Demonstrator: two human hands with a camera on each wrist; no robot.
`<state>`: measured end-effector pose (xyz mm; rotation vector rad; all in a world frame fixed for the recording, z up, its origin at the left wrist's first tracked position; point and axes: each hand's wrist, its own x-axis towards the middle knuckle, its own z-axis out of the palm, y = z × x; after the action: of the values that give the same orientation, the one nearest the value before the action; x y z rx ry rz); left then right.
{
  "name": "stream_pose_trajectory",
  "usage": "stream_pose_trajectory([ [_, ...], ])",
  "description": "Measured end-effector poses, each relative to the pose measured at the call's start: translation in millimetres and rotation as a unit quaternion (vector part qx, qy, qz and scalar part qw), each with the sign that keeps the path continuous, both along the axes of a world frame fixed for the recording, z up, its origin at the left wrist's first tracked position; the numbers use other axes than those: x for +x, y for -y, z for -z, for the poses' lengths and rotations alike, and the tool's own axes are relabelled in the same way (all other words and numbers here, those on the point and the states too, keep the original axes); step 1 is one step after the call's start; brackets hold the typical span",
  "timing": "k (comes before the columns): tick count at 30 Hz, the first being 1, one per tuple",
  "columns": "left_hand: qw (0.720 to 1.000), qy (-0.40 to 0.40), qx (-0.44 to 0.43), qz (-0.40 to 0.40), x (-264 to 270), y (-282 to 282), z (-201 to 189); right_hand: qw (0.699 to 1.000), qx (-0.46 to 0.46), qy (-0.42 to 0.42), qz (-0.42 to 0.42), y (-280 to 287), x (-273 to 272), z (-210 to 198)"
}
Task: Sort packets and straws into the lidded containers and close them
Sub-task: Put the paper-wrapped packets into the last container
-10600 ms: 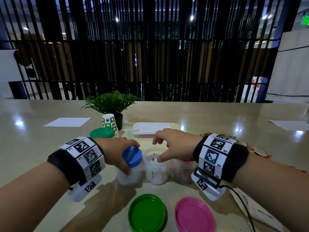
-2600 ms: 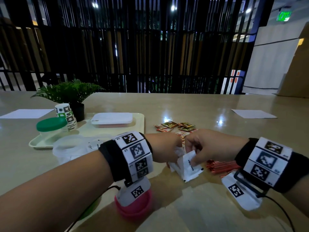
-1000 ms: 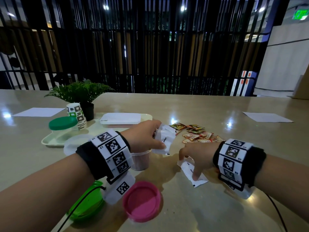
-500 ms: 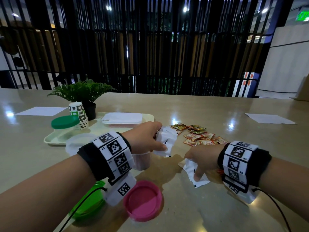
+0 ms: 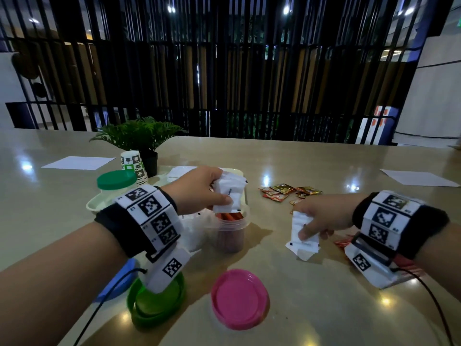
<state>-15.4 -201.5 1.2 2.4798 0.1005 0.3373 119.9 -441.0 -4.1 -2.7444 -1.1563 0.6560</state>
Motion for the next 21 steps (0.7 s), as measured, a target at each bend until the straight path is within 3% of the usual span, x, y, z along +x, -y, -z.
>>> stream_pose_trajectory([
  [8, 0.996, 0.004, -0.06, -0.073, -29.3, -73.0, -12.2, 0.998, 0.062, -0.017, -0.002, -27.8, -5.0, -13.2],
  [11, 0.994, -0.01, -0.008, -0.106, -37.8, -94.6, -10.7, 0.997, 0.078, -0.018, -0.017, -39.1, -12.5, -17.6],
  [16, 0.976, -0.033, 0.154, -0.153, -45.2, -119.1, -3.1, 0.993, 0.112, -0.028, -0.032, -57.5, -22.4, -22.1],
  [21, 0.97, -0.07, 0.181, -0.149, -47.1, -126.7, 2.4, 0.985, 0.163, -0.035, -0.051, -71.0, -31.1, -20.8],
])
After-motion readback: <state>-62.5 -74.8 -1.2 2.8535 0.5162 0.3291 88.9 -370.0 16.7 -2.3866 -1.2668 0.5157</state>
